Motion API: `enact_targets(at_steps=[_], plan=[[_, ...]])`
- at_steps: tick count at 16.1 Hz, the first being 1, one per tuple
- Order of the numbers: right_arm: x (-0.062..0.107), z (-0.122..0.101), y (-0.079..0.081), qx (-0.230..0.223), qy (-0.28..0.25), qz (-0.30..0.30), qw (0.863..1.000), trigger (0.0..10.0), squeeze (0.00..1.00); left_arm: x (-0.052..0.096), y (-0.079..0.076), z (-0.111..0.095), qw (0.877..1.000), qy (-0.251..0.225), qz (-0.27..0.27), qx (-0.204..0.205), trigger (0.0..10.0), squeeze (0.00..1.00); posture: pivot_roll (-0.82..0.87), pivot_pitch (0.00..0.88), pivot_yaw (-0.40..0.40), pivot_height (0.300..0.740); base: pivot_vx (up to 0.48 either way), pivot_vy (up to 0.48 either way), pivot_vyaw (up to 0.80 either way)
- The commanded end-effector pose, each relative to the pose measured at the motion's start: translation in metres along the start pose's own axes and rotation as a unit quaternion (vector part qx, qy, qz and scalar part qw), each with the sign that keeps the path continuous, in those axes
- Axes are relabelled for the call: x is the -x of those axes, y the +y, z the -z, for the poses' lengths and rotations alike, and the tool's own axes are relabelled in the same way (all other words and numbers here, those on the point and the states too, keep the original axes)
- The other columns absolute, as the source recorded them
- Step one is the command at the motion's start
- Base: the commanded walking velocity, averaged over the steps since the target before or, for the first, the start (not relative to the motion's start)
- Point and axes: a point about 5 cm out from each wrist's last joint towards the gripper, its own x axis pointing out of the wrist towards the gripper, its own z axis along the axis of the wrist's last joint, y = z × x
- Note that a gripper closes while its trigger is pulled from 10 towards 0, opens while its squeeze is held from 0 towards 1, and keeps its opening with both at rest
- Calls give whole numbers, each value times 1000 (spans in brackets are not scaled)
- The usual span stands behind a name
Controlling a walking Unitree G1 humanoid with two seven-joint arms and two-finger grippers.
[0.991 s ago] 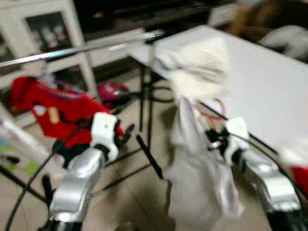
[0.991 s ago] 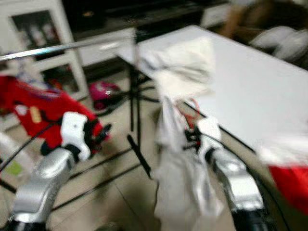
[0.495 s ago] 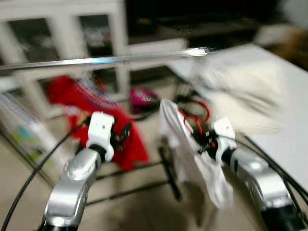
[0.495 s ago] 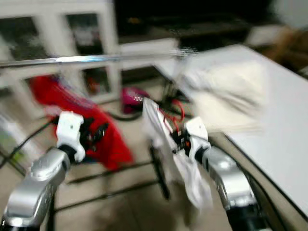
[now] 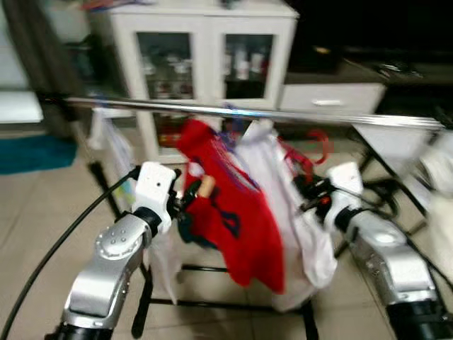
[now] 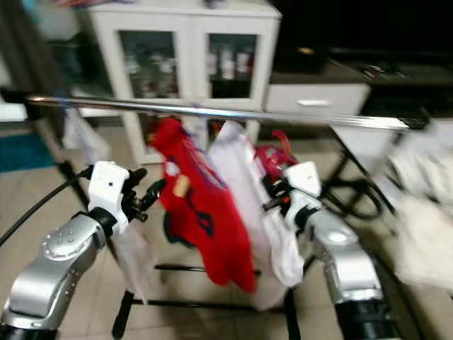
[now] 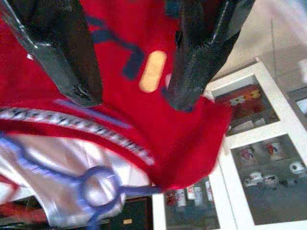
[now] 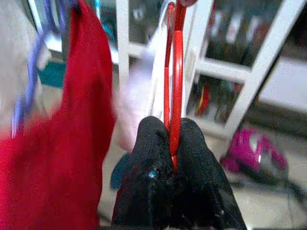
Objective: Hang hanger
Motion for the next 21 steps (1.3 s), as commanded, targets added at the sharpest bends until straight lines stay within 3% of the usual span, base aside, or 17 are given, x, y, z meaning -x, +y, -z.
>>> enact_targets(at_steps=[1,3,4,7,9,14,18,19,20,21], plan=[[-2,-16,1,1,-43,1,999,10000,0,1,-3,-2,1000,-5,20,1,10000,0,40,0,-19,740,0,0,0],[-2,-23,-4,-3,-60,9,998,10000,0,3,-10,-7,998,-22,64,2,10000,0,40,0,-23,740,0,0,0],[-6,-23,-7,0,-48,19,999,10000,0,5,-16,-9,993,-20,112,4,10000,0,40,0,-28,740,0,0,0],[-14,-25,-16,-15,-27,62,998,10000,0,9,-23,-17,981,-29,192,25,10000,0,40,0,-34,740,0,0,0],[-25,-23,-21,-18,15,72,997,10000,0,10,-29,-20,968,-22,248,30,10000,0,30,0,-28,740,0,0,0],[-53,-26,-30,-18,71,74,995,10000,0,10,-28,-20,963,-10,266,28,10000,0,30,0,-19,740,0,0,0],[-66,-22,-29,-25,103,69,992,10000,0,13,-26,-19,962,1,271,28,10000,0,34,0,-18,740,0,0,0],[-66,-14,-30,-43,143,67,986,10000,0,12,-27,-18,961,10,276,28,10000,0,32,0,-14,740,0,0,0],[-64,-14,-31,-50,137,64,987,10000,722,12,-26,-18,962,15,269,36,10000,0,32,0,-14,740,0,0,0],[-60,-21,-30,-40,98,41,994,10000,1000,12,-23,-16,967,19,250,49,10000,0,33,0,-14,740,0,0,0]])
